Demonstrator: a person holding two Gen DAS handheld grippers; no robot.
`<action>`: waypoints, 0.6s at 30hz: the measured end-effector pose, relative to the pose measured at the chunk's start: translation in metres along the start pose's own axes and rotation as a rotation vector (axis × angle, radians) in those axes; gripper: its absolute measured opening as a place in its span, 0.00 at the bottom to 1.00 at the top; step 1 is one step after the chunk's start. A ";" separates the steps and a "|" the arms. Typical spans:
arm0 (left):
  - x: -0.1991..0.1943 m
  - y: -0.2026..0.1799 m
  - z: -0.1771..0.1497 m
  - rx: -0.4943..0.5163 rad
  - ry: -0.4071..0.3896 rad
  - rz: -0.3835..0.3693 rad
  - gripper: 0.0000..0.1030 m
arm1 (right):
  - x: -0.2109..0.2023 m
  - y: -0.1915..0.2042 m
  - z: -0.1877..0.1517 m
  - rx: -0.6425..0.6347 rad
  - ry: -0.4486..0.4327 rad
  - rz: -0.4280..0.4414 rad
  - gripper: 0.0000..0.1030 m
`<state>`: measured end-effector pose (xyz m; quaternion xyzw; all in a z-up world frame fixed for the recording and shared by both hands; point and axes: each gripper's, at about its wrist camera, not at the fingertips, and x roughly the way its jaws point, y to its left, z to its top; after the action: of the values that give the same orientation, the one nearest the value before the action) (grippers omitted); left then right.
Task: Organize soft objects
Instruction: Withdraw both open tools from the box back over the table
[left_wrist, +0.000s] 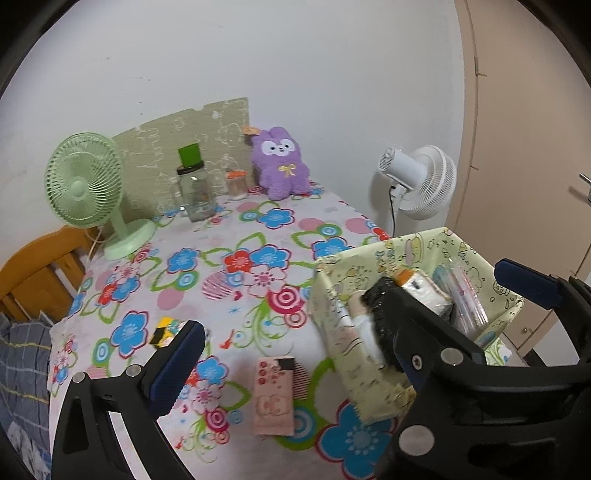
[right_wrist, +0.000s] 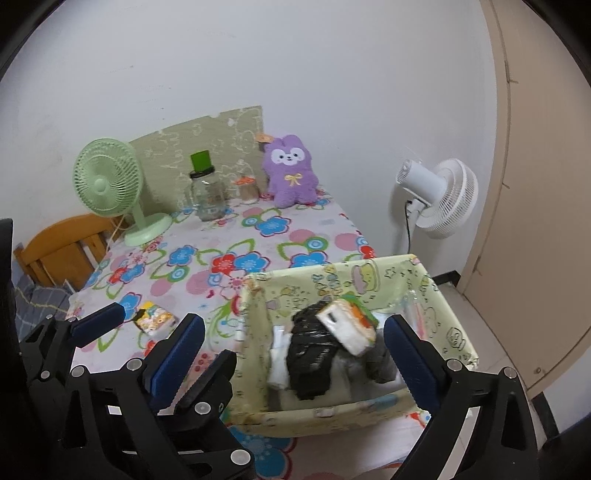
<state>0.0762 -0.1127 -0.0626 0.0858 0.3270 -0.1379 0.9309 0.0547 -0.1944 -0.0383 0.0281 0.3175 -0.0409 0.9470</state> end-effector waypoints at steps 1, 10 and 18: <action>-0.001 0.003 -0.001 -0.002 0.001 0.000 1.00 | -0.001 0.003 0.000 -0.006 -0.002 0.001 0.96; -0.004 0.026 -0.015 -0.017 0.025 0.036 1.00 | -0.001 0.031 -0.009 -0.039 0.008 -0.031 0.99; -0.007 0.047 -0.029 -0.049 0.017 0.041 1.00 | 0.001 0.051 -0.017 -0.051 0.014 -0.003 0.99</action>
<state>0.0692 -0.0596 -0.0771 0.0710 0.3363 -0.1100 0.9326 0.0502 -0.1428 -0.0514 0.0039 0.3249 -0.0338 0.9451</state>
